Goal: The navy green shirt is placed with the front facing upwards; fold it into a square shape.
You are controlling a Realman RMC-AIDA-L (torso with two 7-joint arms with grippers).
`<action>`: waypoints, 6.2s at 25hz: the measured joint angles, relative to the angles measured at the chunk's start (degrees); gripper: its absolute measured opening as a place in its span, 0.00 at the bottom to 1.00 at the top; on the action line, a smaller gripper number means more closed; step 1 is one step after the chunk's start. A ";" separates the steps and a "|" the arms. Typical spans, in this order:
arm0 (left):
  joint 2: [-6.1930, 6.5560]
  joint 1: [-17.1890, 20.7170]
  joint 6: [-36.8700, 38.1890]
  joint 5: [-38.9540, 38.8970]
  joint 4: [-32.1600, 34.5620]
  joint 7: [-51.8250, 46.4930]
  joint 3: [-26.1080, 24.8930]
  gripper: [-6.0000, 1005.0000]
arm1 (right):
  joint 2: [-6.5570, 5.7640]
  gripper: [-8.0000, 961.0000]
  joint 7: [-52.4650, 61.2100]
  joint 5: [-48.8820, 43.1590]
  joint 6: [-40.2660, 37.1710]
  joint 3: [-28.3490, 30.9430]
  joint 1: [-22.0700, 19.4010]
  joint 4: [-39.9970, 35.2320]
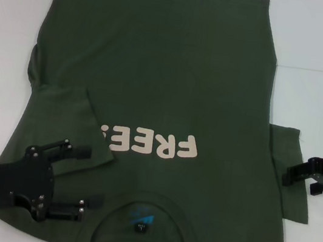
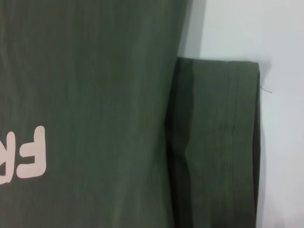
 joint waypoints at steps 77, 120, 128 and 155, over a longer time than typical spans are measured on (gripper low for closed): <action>0.11 -0.16 0.03 -0.01 -0.97 -0.71 -0.06 0.94 | -0.41 0.81 -1.74 4.35 -0.42 -1.60 -0.14 1.33; 0.10 -0.33 -0.54 -0.28 -0.97 -0.71 -0.10 0.94 | 0.31 0.79 -1.76 4.15 7.57 -4.66 0.00 1.45; 0.11 -0.34 -0.57 -0.23 -1.08 -0.73 -0.13 0.94 | 0.62 0.76 -1.76 4.57 7.28 -4.57 0.00 1.45; 0.20 -0.27 -0.53 -0.01 -1.41 -0.88 -0.42 0.94 | 0.04 0.35 -1.76 6.29 6.05 -4.68 -0.55 0.63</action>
